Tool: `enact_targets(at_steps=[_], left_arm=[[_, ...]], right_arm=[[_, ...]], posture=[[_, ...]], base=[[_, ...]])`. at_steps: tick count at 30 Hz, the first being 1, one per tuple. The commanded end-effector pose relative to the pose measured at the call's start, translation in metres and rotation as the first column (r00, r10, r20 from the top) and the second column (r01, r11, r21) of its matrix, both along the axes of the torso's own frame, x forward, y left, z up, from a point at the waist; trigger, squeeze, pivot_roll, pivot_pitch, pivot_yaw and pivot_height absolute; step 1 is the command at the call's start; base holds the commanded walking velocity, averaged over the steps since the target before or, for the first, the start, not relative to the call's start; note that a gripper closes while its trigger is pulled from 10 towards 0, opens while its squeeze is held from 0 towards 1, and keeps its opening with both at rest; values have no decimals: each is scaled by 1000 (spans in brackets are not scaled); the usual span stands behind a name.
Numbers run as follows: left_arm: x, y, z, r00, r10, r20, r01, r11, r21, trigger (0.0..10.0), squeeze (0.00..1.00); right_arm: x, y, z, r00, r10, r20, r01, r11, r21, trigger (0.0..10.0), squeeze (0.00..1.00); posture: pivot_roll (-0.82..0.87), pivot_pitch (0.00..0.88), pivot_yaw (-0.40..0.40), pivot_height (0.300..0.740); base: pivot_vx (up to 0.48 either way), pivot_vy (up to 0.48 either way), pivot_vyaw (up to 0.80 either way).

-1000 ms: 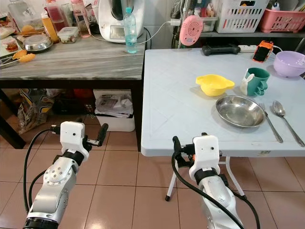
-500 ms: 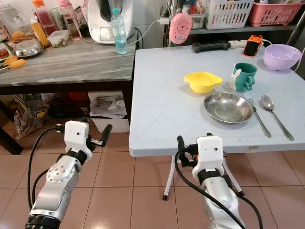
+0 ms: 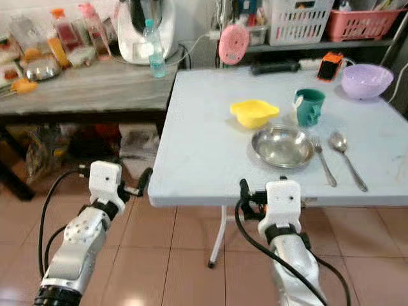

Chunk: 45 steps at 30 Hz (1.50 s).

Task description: Setting the table

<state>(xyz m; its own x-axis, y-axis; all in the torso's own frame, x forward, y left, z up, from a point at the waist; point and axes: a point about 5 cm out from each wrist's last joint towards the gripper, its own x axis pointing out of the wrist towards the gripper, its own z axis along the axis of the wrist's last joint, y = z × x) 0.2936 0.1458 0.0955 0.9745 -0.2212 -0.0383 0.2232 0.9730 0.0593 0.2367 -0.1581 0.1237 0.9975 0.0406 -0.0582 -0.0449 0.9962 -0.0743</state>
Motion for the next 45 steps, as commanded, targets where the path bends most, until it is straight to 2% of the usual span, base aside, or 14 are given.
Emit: enact_targets(at_steps=[1,25,34,38,45], left_arm=[[2,3,1,1000,1,-2,-1,1000,4,10000,0],[5,-1,1,1000,-31,-7,31,999,16,10000,0],[5,-3,1,1000,-20,1,20,1000,0,10000,0],[5,-3,0,1000,-10,3,10,1000,-1,10000,0],[0,1,-6,998,70,2,-70,997,-36,10000,0]], right_arm=[[1,3,5,1000,6,21,-6,1000,0,10000,0],[-2,2,7,999,-17,33,17,1000,7,10000,0],[0,2,8,999,-12,36,12,1000,-1,10000,0],[0,2,7,999,-6,31,6,1000,-3,10000,0],[6,7,8,998,66,16,-66,998,-25,10000,0]], posture=[[-164,1,99,740],[-171,5,113,740],[-171,0,109,740],[-168,0,91,740],[-151,0,9,740]], base=[[0,-337,0],[0,-323,0],[0,0,0],[0,0,0],[0,0,0]])
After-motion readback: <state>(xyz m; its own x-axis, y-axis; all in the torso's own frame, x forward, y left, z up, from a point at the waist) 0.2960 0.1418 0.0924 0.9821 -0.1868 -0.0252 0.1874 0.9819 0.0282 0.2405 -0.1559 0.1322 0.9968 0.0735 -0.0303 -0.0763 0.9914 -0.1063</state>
